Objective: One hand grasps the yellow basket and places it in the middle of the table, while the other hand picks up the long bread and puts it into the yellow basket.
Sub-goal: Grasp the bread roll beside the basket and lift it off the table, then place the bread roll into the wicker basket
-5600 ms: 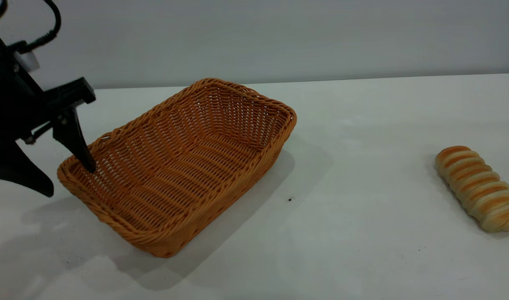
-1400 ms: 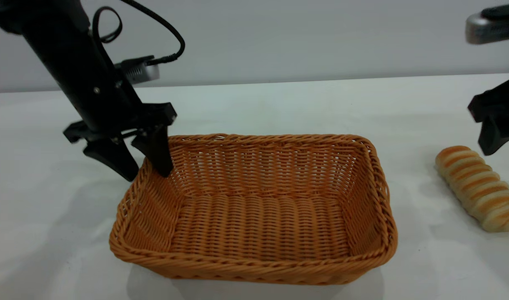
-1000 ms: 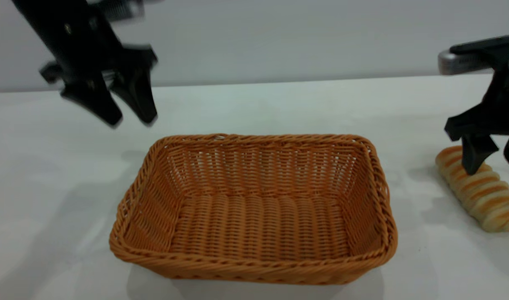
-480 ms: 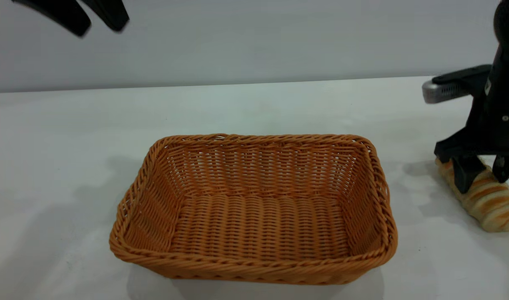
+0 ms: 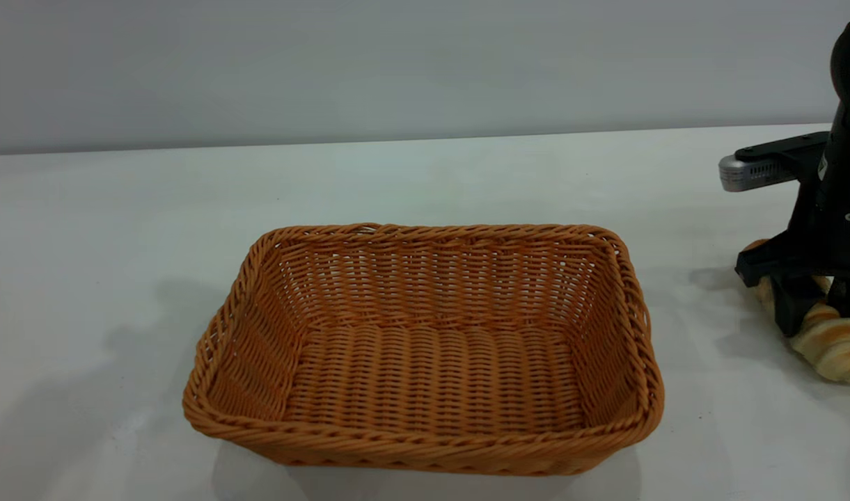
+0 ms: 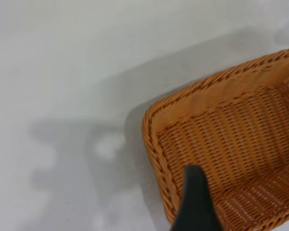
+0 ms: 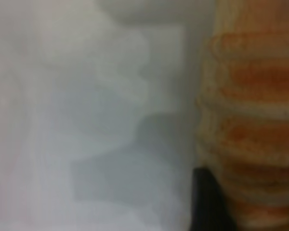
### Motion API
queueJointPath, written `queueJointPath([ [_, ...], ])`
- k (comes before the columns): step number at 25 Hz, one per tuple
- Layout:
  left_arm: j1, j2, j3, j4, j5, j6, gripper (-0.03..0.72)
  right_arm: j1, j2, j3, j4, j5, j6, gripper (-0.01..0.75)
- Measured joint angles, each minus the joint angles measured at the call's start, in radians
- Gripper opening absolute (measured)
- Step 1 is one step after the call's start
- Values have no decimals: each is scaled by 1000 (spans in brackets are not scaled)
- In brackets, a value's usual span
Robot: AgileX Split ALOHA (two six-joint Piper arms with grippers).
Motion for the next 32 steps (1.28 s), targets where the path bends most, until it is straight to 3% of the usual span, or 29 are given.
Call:
queueJointPath([
  [4,0,-9,0,-1,14,0,584,-2,3,-27,1,48,2,148],
  [6,0,-9,0,-1,17,0,584,-2,6,-48,-2,86,2,68],
  [12,0,-17,0,1,17,0,584,-3,-1,-103,-7,197,-6,62],
  [22,0,-101,34,28,34,0,584,11,-270,-105,16,239,-19,62],
  [25,0,-134,61,30,33,-1,584,60,-363,-105,36,249,-46,62],
  [32,0,-235,131,48,35,-25,584,262,-448,-105,80,250,-81,61],
])
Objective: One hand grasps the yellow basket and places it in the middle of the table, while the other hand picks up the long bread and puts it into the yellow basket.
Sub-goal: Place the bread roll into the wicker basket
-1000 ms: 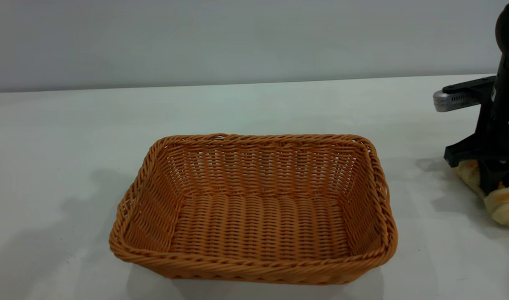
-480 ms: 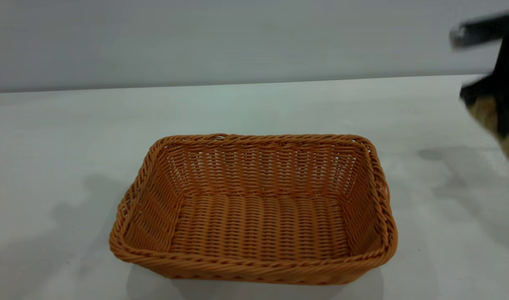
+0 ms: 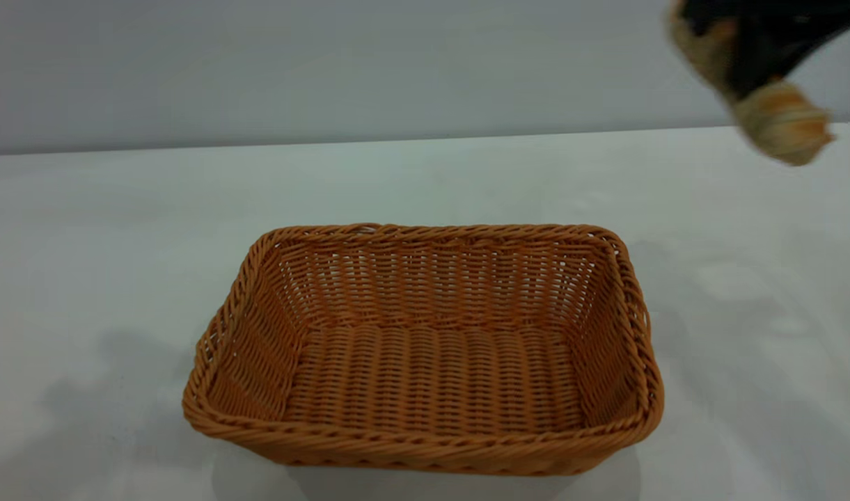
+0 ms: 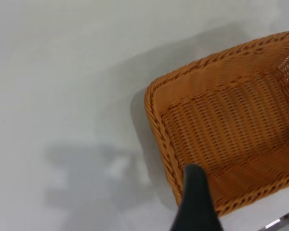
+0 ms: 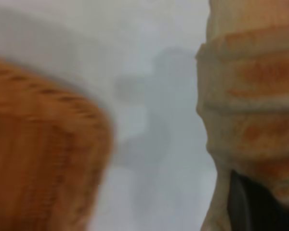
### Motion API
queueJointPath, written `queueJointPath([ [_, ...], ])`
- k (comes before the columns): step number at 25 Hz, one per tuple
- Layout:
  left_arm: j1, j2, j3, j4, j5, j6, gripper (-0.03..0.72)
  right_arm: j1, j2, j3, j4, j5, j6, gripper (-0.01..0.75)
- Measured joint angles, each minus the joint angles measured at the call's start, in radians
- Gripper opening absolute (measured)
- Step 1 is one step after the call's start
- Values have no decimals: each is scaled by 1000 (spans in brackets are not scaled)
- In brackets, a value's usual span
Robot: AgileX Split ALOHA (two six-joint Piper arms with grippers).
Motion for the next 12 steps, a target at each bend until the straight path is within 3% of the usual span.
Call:
queueJointPath([
  [12,0,-287,209,0,2,-32,584,323,39,0,44,-59,-16,58],
])
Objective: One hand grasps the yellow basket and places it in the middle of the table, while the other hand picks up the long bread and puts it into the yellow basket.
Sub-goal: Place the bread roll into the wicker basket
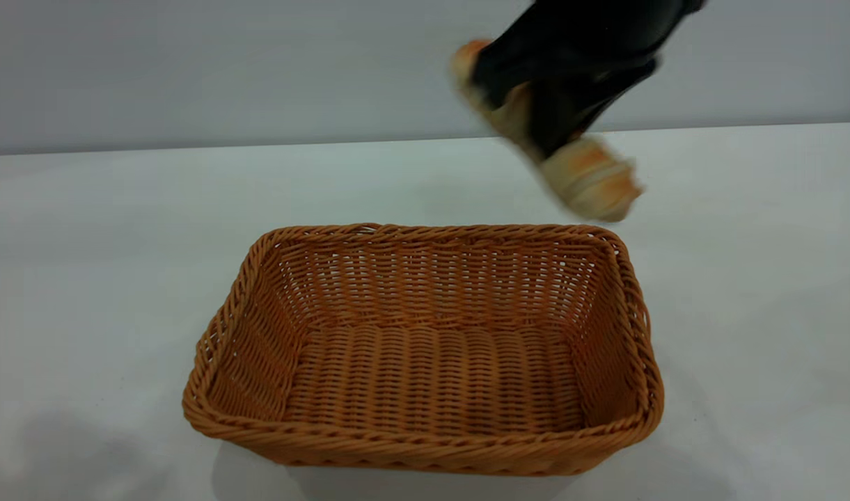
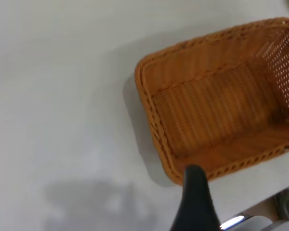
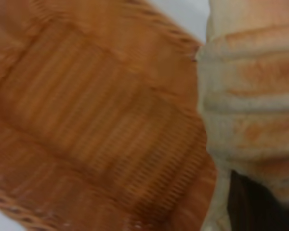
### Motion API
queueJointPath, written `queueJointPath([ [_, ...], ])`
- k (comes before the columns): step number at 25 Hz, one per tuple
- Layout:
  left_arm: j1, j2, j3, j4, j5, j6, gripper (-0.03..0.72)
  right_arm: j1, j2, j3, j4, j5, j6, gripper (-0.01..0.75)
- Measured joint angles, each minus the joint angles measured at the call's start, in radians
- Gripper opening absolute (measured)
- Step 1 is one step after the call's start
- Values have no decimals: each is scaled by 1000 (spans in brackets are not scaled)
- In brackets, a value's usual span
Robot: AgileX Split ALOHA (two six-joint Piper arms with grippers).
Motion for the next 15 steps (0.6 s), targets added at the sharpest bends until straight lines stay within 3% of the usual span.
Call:
queueJointPath([
  [5,0,-140,84,2,0,0,584,80,78,0,1,-36,-19,58],
  [15,0,-383,217,3,15,-10,584,81,218,0,21,-76,-51,58],
])
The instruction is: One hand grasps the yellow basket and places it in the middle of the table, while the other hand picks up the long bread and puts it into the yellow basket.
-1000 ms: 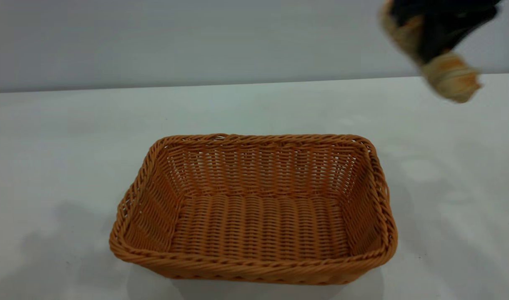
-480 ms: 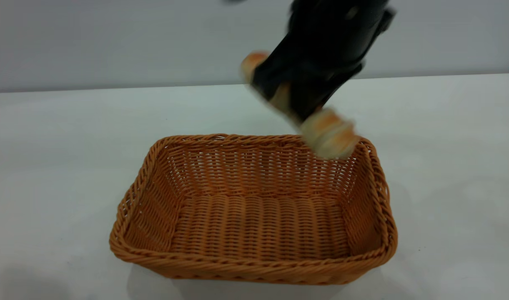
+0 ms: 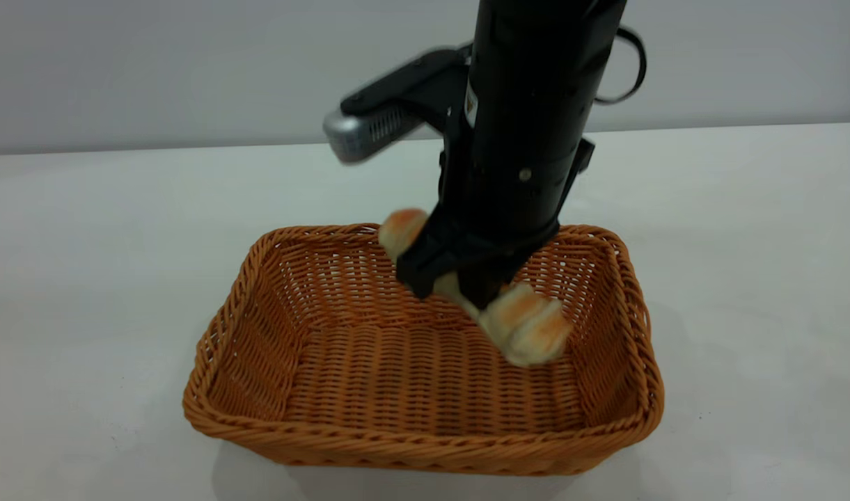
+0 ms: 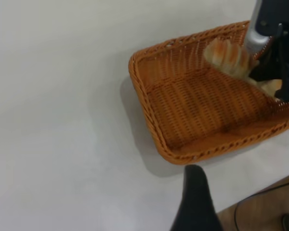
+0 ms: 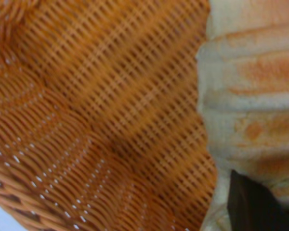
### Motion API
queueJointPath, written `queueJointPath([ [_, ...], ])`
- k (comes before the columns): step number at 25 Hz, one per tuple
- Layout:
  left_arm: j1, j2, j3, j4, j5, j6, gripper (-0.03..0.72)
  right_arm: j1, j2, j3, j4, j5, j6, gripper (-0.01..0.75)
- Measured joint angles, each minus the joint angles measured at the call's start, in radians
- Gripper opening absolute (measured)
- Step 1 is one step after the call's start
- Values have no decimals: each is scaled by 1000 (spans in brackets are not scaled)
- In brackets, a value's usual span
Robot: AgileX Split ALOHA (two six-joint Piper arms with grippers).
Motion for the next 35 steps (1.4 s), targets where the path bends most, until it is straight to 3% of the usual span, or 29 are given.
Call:
queueJointPath([
  [6,0,-113,84,2,7,-8,584,0,24,0,21,-3,-80,98],
  [13,0,-163,100,62,36,-9,584,0,24,0,25,-1,-90,387],
  [15,0,-166,100,85,59,-9,584,0,24,0,25,10,-90,439],
  [27,0,-290,151,122,119,-9,584,0,-122,0,-171,27,10,460],
  [35,0,-545,228,189,137,-19,584,0,-347,0,-343,142,173,460],
])
